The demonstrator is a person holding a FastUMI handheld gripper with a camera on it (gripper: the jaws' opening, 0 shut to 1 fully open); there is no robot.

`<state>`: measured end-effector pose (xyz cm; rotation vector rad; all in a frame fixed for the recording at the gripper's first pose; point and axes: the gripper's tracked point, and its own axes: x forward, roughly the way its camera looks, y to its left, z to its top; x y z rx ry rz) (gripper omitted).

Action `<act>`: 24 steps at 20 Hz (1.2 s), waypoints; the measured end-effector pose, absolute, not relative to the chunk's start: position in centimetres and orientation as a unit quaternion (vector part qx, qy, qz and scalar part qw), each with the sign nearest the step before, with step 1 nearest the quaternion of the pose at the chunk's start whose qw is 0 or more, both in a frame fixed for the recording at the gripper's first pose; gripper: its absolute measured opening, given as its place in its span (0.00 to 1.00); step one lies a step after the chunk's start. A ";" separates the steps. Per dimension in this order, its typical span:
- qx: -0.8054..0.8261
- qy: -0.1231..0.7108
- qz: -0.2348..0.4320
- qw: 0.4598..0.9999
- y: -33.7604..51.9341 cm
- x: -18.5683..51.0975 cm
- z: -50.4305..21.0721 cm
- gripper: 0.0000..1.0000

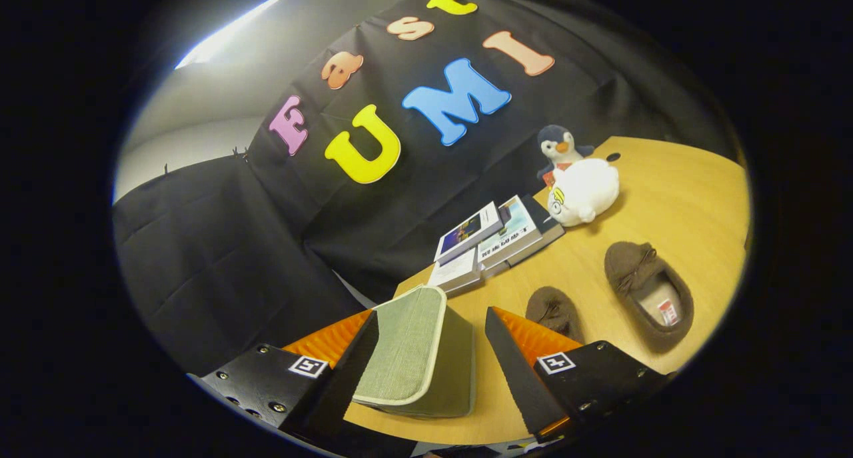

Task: Open the storage box then place both shoes into the box .Put the left shoe in first, then the right shoe, with the right side of both shoes facing outward in a uniform manner.

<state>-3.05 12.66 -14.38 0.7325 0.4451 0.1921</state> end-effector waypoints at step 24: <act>0.586 0.346 0.158 0.715 21.6 -3.8 -21.8 0.95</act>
